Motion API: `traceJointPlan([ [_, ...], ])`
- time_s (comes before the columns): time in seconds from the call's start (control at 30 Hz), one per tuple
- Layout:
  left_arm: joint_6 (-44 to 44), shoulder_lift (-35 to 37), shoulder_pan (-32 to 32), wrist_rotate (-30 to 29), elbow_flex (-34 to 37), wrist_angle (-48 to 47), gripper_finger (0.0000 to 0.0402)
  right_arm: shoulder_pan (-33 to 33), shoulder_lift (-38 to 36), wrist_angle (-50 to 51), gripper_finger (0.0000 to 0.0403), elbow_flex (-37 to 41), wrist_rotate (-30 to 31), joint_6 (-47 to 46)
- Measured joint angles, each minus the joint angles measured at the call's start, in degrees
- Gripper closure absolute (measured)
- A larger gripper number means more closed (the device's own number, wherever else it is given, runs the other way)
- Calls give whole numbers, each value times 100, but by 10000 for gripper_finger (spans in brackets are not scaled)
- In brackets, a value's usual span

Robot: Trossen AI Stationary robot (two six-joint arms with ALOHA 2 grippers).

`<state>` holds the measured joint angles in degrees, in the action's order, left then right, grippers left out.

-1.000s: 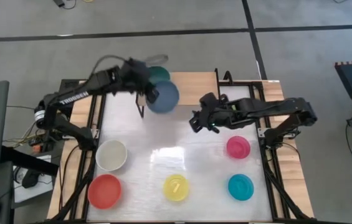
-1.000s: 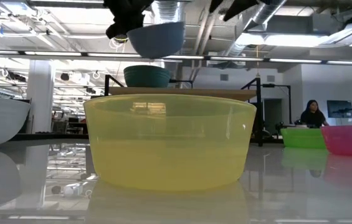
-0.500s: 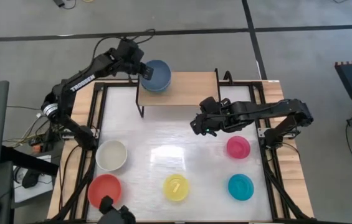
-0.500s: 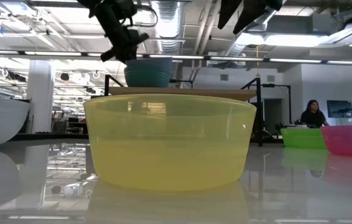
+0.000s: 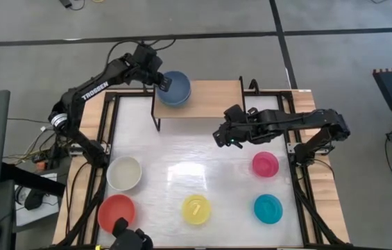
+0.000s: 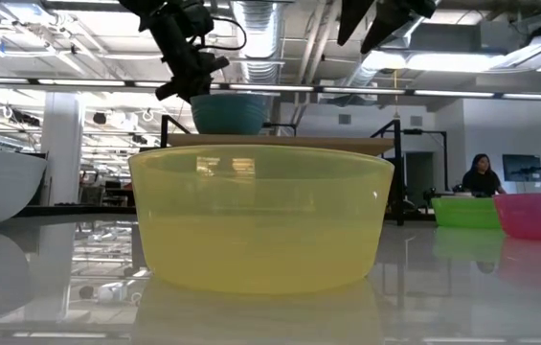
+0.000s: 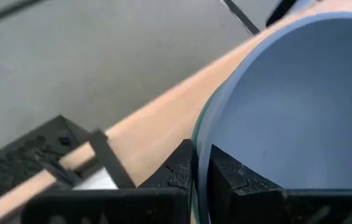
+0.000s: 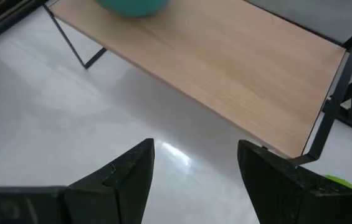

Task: Place and stack bowls onto a shelf
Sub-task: Stack the blue bowl on top of the green bowl on the shelf, then stack the gray bowl on top of the blue bowl on the shelf

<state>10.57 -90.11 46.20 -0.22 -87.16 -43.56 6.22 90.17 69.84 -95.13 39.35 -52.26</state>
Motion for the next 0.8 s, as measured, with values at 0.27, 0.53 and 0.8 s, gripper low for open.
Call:
traceJointPlan([
  [0.27, 122, 3, 56, 202, -836, -532, 321, -66, 0, -66, 148, 0, -41, 4],
  [0.53, 55, 4, 46, -4, -811, -731, 297, -63, 2, -268, 148, 0, -44, 7],
  [0.8, 68, -1, 14, -326, -281, -795, 297, 13, 9, -481, 148, 0, -50, 7],
])
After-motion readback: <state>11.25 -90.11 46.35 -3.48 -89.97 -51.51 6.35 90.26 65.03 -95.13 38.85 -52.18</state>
